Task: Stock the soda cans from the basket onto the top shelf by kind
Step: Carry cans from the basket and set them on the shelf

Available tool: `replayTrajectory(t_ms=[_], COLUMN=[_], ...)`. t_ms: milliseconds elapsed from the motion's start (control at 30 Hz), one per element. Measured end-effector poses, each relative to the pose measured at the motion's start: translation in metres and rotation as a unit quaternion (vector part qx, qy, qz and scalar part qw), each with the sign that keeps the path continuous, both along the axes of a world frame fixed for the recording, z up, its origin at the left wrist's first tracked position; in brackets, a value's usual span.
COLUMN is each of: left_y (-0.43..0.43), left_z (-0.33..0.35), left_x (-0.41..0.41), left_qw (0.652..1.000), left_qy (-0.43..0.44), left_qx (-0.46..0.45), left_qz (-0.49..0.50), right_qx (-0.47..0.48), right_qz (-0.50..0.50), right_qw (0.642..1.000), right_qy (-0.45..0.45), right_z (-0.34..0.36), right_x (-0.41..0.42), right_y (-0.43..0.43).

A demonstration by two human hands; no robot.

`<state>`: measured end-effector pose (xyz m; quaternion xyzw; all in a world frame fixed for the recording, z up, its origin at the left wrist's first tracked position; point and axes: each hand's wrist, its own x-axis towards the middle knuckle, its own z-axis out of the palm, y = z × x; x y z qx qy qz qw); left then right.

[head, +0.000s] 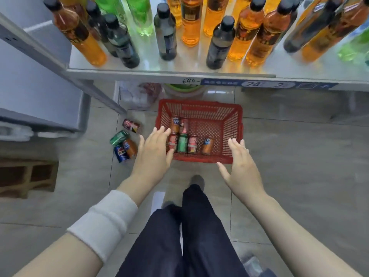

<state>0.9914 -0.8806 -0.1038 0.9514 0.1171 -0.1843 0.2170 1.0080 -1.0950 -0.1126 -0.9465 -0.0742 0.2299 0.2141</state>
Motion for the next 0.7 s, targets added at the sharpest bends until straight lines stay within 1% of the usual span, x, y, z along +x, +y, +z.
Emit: replayTrajectory(t_ms=[100, 233, 367, 433, 567, 700], left_y=[0.0, 0.003, 0.007, 0.013, 0.027, 0.032], left_z=[-0.055, -0.149, -0.266, -0.329, -0.442, -0.511], left_x=[0.006, 0.018, 0.047, 0.069, 0.116, 0.153], left_qw=[0.999, 0.997, 0.994, 0.994, 0.99, 0.99], left_qy=[0.032, 0.072, 0.093, 0.103, 0.13, 0.135], left_qx=[-0.02, -0.039, -0.05, -0.04, 0.0, 0.029], left_qz=[0.015, 0.018, -0.014, -0.026, -0.047, -0.04], right_qx=[0.004, 0.014, 0.012, 0.011, -0.019, -0.097], right_qz=[-0.013, -0.076, -0.104, -0.124, -0.193, -0.213], right_qw=[0.998, 0.988, 0.982, 0.978, 0.962, 0.942], right_qy=[0.055, 0.134, 0.159, 0.17, 0.191, 0.242], right_z=[-0.054, -0.146, -0.264, -0.326, -0.44, -0.523], right_x=[0.015, 0.038, 0.071, 0.09, 0.127, 0.149], right_y=[0.0, 0.006, 0.015, 0.019, 0.02, 0.012])
